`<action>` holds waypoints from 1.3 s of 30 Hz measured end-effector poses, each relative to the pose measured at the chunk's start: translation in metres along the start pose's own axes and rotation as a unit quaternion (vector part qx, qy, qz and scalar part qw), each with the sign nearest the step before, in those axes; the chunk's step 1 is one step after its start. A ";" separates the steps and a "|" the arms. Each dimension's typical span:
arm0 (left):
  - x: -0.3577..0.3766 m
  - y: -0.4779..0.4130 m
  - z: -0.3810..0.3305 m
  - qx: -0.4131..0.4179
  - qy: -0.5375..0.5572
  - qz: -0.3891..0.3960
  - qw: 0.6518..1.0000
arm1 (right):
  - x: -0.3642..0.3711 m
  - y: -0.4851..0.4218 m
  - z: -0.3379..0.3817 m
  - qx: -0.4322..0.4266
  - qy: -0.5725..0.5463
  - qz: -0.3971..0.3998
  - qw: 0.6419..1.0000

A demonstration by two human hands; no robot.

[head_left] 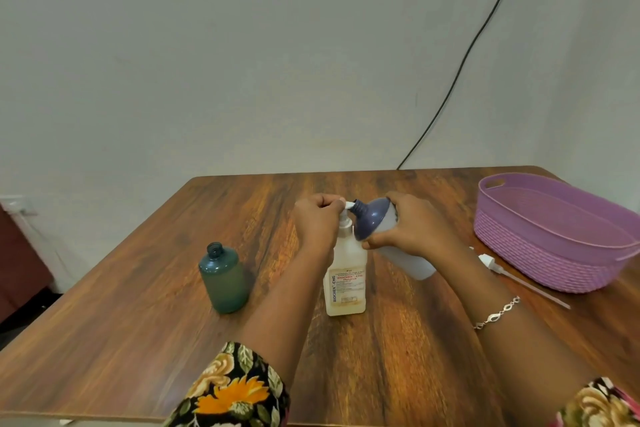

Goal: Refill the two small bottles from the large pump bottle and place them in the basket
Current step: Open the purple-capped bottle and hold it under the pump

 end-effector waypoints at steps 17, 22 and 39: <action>0.003 -0.013 -0.018 -0.063 -0.035 0.058 0.996 | -0.009 -0.005 0.005 -0.010 0.031 0.011 0.999; 0.004 -0.015 -0.011 -0.059 -0.075 0.058 0.994 | -0.003 -0.002 0.003 -0.010 0.065 0.019 0.998; 0.003 -0.014 -0.008 0.025 -0.128 0.032 0.991 | -0.002 -0.004 0.004 -0.007 0.058 0.018 0.998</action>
Point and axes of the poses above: each hand's wrist, its own y-axis away from the middle knuckle, its own x-axis out of the palm, z = x × y, the point moved 4 cm from there along -y, towards the middle knuckle, and after that the axes turned 8 degrees about -z, right-handed, at the moved point
